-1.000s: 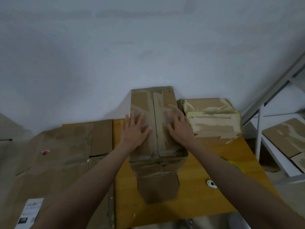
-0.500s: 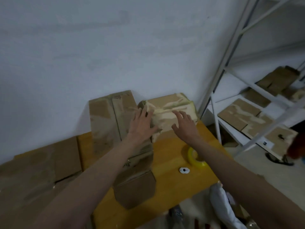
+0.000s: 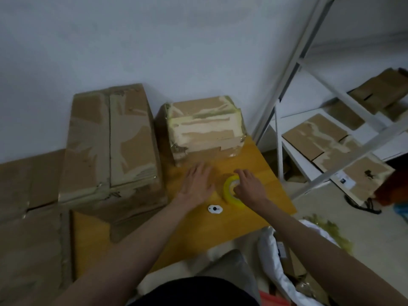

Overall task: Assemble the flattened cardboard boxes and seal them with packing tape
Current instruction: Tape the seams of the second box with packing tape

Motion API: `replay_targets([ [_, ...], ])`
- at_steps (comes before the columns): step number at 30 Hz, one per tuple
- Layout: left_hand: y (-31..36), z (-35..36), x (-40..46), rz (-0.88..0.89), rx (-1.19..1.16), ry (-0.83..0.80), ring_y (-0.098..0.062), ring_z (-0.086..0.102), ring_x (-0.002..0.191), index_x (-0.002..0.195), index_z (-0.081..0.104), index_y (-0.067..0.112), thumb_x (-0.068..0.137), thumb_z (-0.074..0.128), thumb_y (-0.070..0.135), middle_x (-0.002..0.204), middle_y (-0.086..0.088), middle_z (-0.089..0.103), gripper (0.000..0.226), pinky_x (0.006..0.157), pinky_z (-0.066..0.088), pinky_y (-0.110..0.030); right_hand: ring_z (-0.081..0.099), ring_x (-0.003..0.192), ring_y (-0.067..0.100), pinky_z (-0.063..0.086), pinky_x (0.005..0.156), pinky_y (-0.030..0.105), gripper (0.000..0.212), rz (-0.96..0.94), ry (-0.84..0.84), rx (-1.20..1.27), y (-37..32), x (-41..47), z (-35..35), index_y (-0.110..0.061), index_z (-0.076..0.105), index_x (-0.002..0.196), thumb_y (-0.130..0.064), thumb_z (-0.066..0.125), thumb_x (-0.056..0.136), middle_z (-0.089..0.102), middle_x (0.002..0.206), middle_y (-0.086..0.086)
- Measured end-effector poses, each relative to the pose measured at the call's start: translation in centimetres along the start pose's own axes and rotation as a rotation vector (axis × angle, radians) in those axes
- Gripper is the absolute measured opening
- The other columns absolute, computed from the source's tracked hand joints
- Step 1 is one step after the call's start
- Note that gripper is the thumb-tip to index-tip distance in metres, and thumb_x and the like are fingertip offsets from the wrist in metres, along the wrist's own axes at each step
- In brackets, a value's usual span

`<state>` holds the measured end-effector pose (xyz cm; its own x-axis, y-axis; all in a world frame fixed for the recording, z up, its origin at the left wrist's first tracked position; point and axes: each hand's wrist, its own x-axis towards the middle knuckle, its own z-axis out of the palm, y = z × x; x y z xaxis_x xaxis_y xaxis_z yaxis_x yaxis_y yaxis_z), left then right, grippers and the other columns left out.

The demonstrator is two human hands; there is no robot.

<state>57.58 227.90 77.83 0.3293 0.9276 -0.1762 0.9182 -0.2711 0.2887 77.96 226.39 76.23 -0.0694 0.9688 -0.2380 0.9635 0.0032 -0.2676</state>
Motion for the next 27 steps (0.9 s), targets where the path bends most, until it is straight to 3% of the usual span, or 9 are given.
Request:
replay_targets([
  [6,-0.9,5.5,0.4,-0.106,0.088,-0.101,-0.030,0.019,0.150,0.155,0.024,0.021,0.100,0.044,0.046,0.164,-0.010,0.017,0.063,0.122,0.019,-0.047,0.053,0.113,0.031,0.041,0.083,0.037,0.044,-0.093,-0.101,-0.064,2.6,1.4,3.6,-0.013,0.043,0.136,-0.020,0.053,0.094,0.049,0.130,0.009],
  [10,-0.7,7.6,1.0,-0.144,0.068,-0.137,-0.028,0.017,0.151,0.155,0.025,0.020,0.102,0.044,0.044,0.164,-0.008,0.016,0.061,0.122,0.016,-0.047,0.049,0.126,0.029,0.038,0.106,0.040,0.059,-0.201,-0.229,-0.169,4.3,2.0,5.9,-0.013,0.044,0.136,-0.039,0.067,0.089,0.051,0.134,0.007],
  [14,0.0,8.3,1.7,-0.140,0.017,-0.158,-0.027,0.018,0.150,0.153,0.029,0.018,0.102,0.047,0.038,0.164,-0.007,0.019,0.058,0.122,0.017,-0.045,0.061,0.103,0.025,0.031,0.115,0.041,0.053,-0.281,-0.248,-0.338,5.5,2.5,7.3,-0.010,0.043,0.138,-0.016,0.063,0.089,0.065,0.106,0.007],
  [16,0.5,7.7,2.1,-0.115,0.000,-0.131,-0.025,0.025,0.148,0.152,0.033,0.016,0.102,0.048,0.034,0.162,-0.007,0.025,0.055,0.120,0.022,-0.042,0.062,0.103,0.026,0.032,0.115,0.041,0.058,-0.304,-0.213,-0.289,5.4,3.0,6.9,-0.011,0.040,0.144,-0.020,0.063,0.091,0.066,0.111,0.007],
  [19,1.1,5.1,2.8,-0.056,-0.064,-0.078,-0.023,0.033,0.143,0.151,0.038,0.012,0.103,0.049,0.024,0.157,-0.007,0.035,0.050,0.114,0.030,-0.035,0.056,0.120,0.027,0.037,0.109,0.041,0.062,-0.281,-0.192,-0.117,4.6,3.7,4.7,-0.012,0.039,0.148,-0.034,0.063,0.096,0.058,0.134,0.008],
  [22,1.5,0.3,3.7,0.004,-0.208,0.020,-0.020,0.032,0.144,0.148,0.044,0.017,0.102,0.049,0.010,0.153,-0.003,0.043,0.047,0.112,0.028,-0.030,0.055,0.122,0.030,0.045,0.100,0.043,0.059,-0.261,-0.212,0.106,3.0,4.4,1.3,-0.008,0.044,0.145,-0.031,0.066,0.096,0.056,0.136,0.011],
  [24,1.2,-3.2,4.4,0.056,-0.255,0.090,-0.019,0.043,0.136,0.141,0.053,0.017,0.099,0.054,0.008,0.145,-0.003,0.052,0.043,0.109,0.030,-0.027,0.058,0.113,0.031,0.047,0.085,0.039,0.055,-0.270,-0.209,0.244,1.7,4.9,-1.1,-0.006,0.048,0.142,-0.029,0.067,0.095,0.059,0.130,0.013],
  [27,-0.2,-7.8,5.3,0.118,-0.339,0.168,-0.020,0.060,0.113,0.127,0.066,0.014,0.093,0.062,0.006,0.124,-0.005,0.065,0.035,0.102,0.046,-0.029,0.060,0.088,0.024,0.042,0.069,0.036,0.035,-0.343,-0.194,0.405,-1.0,5.1,-5.2,-0.010,0.056,0.127,-0.022,0.065,0.096,0.063,0.107,0.010],
])
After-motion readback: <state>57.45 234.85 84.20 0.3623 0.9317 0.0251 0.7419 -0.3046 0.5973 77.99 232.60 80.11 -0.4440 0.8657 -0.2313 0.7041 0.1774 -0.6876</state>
